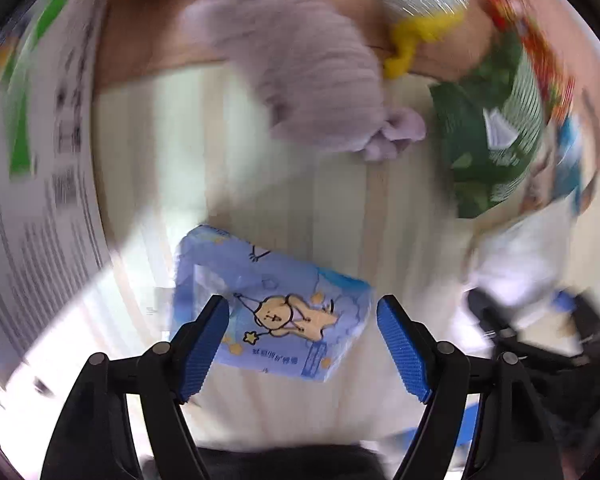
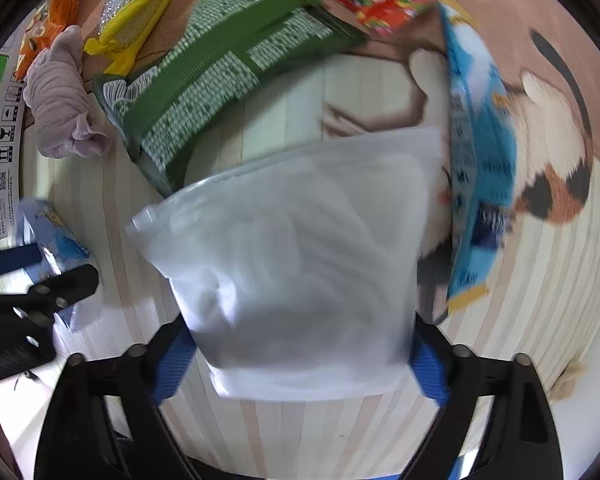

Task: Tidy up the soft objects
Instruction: 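Grasp the blue tissue pack with the left tool while the right tool grasps the white bag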

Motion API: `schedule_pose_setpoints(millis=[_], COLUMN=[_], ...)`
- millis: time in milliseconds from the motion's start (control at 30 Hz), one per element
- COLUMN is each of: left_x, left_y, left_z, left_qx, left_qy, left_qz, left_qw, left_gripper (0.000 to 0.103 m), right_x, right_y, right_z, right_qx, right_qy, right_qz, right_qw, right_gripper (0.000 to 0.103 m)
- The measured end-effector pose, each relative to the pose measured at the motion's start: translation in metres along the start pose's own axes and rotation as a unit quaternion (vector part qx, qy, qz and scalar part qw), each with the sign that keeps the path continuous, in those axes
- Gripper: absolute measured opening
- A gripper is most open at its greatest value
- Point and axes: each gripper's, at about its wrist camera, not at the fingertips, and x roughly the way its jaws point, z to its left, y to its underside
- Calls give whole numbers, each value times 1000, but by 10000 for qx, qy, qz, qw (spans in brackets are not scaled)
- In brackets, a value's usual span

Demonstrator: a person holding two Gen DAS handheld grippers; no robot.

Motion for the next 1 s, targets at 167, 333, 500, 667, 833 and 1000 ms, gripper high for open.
schedule_pose_setpoints(millis=[167, 333, 500, 667, 833, 1000], left_x=[-7, 19, 27, 28, 26, 8], left_y=[14, 2, -18, -5, 21, 43], left_z=[27, 44, 37, 5, -10, -19], left_qx=[-838, -1529, -1373, -534, -16, 100], left_qy=[688, 566, 236, -80, -403, -223], left_qz=[-52, 152, 90, -352, -707, -919], left_qw=[9941, 9865, 9902, 9979, 9967, 9955], left_gripper=[80, 80, 71, 38, 18, 1], right_x=[-2, -1, -1, -1, -10, -34], right_y=[21, 8, 15, 36, 53, 82], right_z=[-6, -13, -16, -11, -13, -26], right_qx=[277, 474, 666, 471, 565, 694], right_qy=[-209, -79, -74, 88, 34, -318], right_qz=[-96, -137, -188, -240, -397, -544], right_qw=[9994, 9988, 9976, 9986, 9976, 9956], right_gripper=[91, 91, 88, 80, 70, 69])
